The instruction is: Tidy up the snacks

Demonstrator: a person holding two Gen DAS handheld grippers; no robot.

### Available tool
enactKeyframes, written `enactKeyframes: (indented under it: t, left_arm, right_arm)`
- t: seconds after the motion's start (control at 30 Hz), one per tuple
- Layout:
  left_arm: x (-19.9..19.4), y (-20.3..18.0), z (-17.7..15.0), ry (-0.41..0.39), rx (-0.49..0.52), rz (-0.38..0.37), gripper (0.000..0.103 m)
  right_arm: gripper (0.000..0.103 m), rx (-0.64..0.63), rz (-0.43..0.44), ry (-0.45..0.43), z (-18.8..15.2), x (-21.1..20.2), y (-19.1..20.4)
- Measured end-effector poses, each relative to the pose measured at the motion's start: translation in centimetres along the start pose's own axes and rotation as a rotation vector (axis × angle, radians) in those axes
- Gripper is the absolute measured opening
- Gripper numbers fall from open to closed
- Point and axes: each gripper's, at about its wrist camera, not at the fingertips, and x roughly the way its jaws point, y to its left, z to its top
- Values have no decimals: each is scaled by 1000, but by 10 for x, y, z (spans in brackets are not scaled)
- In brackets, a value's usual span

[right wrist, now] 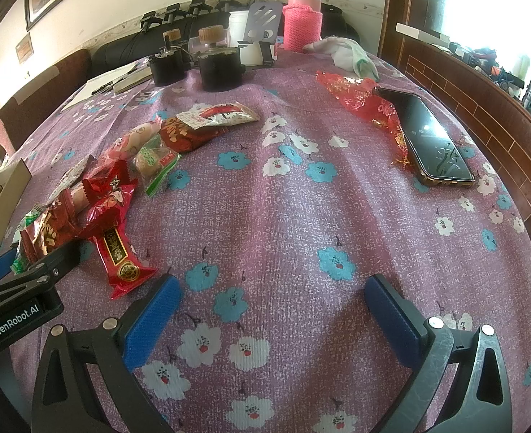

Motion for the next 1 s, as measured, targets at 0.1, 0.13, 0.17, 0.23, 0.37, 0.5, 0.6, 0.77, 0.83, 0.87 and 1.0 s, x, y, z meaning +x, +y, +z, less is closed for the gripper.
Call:
enactKeyframes:
  t: [0.1, 0.13, 0.17, 0.23, 0.37, 0.5, 0.6, 0.77, 0.83, 0.87, 1.0]
  left_arm:
    - [0, 0, 0, 0, 0, 0, 103]
    - [0, 0, 0, 0, 0, 0, 103]
    - [0, 0, 0, 0, 0, 0, 103]
    - [0, 0, 0, 0, -1, 0, 103]
    - [0, 0, 0, 0, -1, -1, 103]
    - [0, -1, 0, -1, -1, -1, 103]
    - [2, -4, 1, 0, 1, 2, 103]
    - [4, -11, 2, 2, 6, 6, 103]
    - [5, -13, 3, 2, 6, 6, 103]
    - [6, -15, 4, 2, 6, 6, 103]
    - [6, -14, 4, 2, 6, 5, 103]
  right_arm:
    - [103, 0, 0, 0, 0, 0, 0]
    - [103, 0, 0, 0, 0, 0, 0]
    - [103, 0, 0, 0, 0, 0, 0]
    - [103, 0, 0, 0, 0, 0, 0]
    - [103, 0, 0, 0, 0, 0, 0]
    - [103, 0, 0, 0, 0, 0, 0]
    - [103, 0, 0, 0, 0, 0, 0]
    - [103, 0, 0, 0, 0, 0, 0]
    - [103, 0, 0, 0, 0, 0, 0]
    - [103, 0, 0, 0, 0, 0, 0]
    - [103, 0, 0, 0, 0, 0, 0]
